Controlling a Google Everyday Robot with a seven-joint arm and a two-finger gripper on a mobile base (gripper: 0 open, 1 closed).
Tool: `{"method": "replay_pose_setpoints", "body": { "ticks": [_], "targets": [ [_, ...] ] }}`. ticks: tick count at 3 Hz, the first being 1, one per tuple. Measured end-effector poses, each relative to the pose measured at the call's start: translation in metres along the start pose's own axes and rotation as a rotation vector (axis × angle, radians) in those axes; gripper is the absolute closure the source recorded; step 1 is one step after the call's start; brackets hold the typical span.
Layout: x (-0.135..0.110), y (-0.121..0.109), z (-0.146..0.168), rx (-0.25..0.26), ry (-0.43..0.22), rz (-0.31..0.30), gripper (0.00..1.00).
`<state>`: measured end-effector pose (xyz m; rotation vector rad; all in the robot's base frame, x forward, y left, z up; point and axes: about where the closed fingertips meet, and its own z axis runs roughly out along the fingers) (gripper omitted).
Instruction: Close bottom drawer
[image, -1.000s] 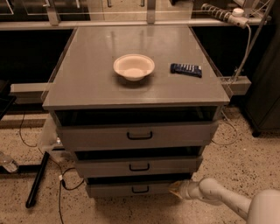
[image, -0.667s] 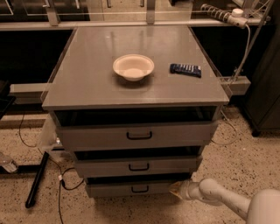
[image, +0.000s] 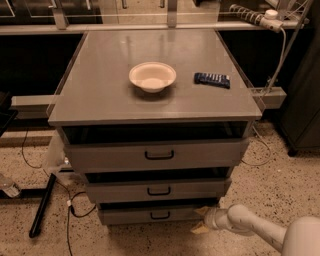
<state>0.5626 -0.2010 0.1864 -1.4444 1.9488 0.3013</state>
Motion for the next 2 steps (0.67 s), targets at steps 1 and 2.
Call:
{"method": "replay_pose_setpoints", "body": {
  "ticks": [1,2],
  "targets": [
    [-0.0008,0.0164,-0.0052,-0.015,-0.003,-0.005,0.0],
    [-0.0008,0.0164,-0.0052,-0.015,-0.003,-0.005,0.0]
  ]
}}
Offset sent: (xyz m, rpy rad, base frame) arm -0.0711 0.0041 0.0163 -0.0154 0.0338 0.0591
